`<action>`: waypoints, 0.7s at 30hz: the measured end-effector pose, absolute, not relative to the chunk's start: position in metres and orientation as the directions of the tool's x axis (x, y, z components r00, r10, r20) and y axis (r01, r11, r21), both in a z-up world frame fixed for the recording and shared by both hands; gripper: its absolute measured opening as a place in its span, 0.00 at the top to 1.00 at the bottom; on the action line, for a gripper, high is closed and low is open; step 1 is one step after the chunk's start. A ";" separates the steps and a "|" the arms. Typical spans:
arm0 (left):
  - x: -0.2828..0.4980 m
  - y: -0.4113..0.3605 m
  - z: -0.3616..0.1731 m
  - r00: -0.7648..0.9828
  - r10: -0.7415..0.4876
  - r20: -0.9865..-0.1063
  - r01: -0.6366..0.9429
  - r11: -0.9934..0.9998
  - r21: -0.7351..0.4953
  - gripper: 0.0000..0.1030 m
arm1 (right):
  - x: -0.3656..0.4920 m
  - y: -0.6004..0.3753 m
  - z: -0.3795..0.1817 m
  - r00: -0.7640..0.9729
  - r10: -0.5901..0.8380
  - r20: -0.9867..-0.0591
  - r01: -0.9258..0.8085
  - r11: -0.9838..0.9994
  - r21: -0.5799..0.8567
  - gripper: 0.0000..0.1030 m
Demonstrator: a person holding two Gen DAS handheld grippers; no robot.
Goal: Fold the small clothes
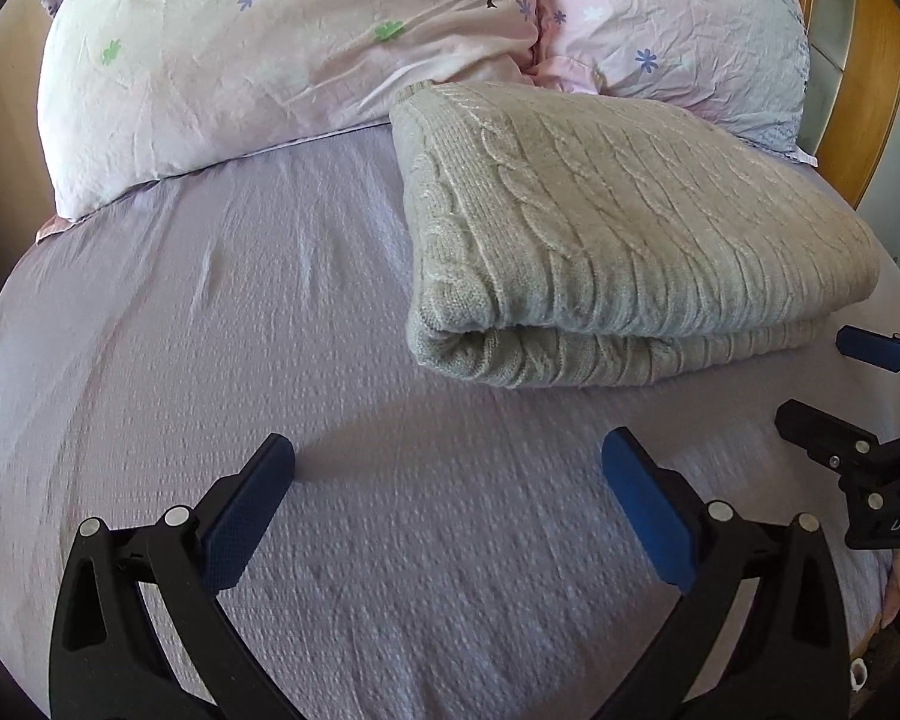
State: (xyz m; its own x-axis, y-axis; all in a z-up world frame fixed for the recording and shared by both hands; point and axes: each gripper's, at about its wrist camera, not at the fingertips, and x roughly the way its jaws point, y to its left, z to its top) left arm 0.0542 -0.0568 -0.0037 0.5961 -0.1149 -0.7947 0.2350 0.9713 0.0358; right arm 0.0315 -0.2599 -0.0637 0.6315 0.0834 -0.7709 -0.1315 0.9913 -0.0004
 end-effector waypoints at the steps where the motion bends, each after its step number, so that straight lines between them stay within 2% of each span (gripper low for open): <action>1: 0.054 -0.057 -0.004 0.596 -0.115 -0.795 0.235 0.971 0.035 0.01 | 0.032 -0.260 -0.064 0.631 0.087 -0.771 -0.135 0.991 0.001 0.02; 21: 0.054 -0.057 -0.004 0.596 -0.115 -0.795 0.234 0.972 0.035 0.01 | 0.033 -0.259 -0.063 0.631 0.091 -0.771 -0.142 0.990 0.001 0.02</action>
